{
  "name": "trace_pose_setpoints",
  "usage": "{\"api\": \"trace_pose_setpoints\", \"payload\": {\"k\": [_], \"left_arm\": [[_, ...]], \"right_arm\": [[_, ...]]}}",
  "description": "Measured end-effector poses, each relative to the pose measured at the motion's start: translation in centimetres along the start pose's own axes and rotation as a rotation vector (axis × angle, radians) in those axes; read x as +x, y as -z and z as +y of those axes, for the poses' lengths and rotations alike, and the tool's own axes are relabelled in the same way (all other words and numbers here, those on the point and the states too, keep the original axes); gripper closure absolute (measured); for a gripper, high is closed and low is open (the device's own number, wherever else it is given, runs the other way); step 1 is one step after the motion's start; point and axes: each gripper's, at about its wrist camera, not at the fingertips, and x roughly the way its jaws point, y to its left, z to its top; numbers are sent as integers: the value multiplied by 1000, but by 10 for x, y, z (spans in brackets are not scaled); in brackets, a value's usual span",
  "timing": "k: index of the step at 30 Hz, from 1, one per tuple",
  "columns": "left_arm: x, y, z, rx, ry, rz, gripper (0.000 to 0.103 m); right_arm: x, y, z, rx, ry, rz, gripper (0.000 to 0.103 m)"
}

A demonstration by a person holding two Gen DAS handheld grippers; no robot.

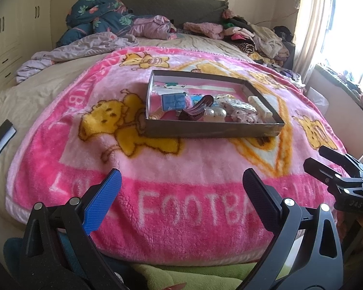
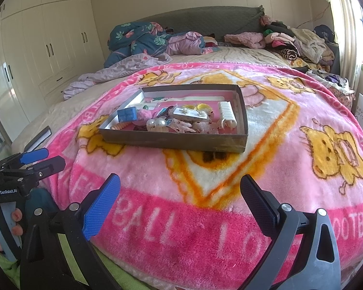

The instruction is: Organize jewelry

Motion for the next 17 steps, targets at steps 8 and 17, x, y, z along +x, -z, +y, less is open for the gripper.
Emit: {"api": "trace_pose_setpoints", "payload": {"k": [8, 17], "left_arm": [[11, 2, 7, -37, 2, 32, 11], [84, -33, 94, -157, -249, 74, 11]], "right_arm": [[3, -1, -6, 10, 13, -6, 7], [49, -29, -123, 125, 329, -10, 7]]}}
